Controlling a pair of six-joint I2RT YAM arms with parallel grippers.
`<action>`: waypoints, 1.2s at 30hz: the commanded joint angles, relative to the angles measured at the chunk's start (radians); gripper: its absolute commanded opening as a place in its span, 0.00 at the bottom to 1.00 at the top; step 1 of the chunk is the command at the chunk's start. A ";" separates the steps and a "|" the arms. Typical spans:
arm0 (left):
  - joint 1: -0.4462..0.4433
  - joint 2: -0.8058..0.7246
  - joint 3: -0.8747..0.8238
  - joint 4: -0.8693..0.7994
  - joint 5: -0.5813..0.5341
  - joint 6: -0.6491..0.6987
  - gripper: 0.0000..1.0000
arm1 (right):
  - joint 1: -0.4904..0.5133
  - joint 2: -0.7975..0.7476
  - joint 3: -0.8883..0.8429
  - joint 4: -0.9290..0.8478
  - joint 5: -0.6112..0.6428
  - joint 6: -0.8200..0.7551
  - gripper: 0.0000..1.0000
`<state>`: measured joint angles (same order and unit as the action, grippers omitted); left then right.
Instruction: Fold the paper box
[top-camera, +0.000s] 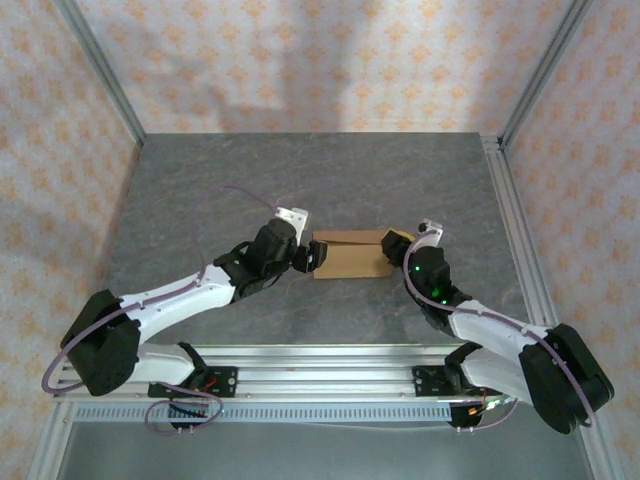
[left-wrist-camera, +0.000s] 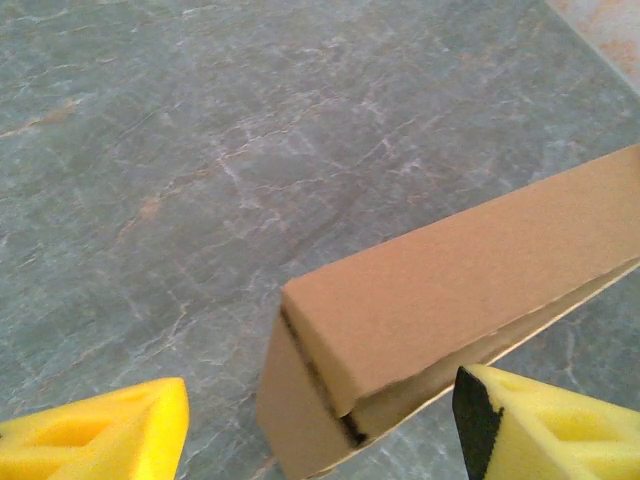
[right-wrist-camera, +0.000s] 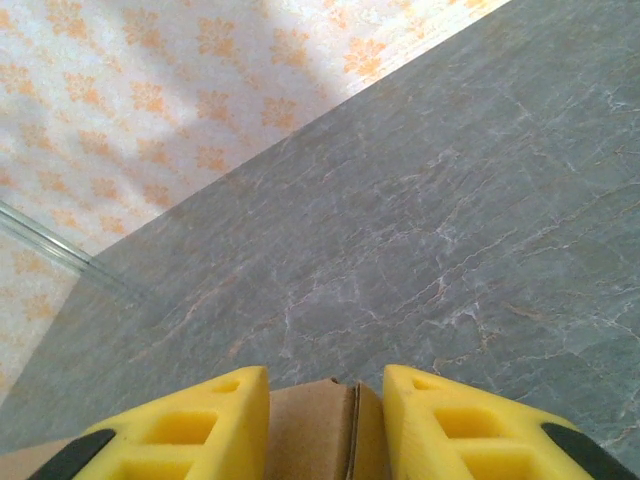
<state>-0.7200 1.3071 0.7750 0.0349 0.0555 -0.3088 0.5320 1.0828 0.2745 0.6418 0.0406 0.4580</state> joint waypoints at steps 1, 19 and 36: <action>-0.002 -0.039 -0.012 0.040 0.028 0.027 0.70 | 0.016 0.029 -0.058 -0.092 0.027 -0.042 0.35; 0.086 0.053 0.162 -0.155 0.069 -0.207 0.84 | 0.016 0.019 -0.075 -0.085 0.006 -0.024 0.34; 0.094 0.179 -0.010 -0.076 0.113 -0.220 0.28 | 0.017 0.017 -0.068 -0.100 -0.028 -0.001 0.34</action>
<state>-0.6338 1.4254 0.8257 0.0887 0.1875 -0.5339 0.5426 1.0798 0.2440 0.6964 0.0486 0.4595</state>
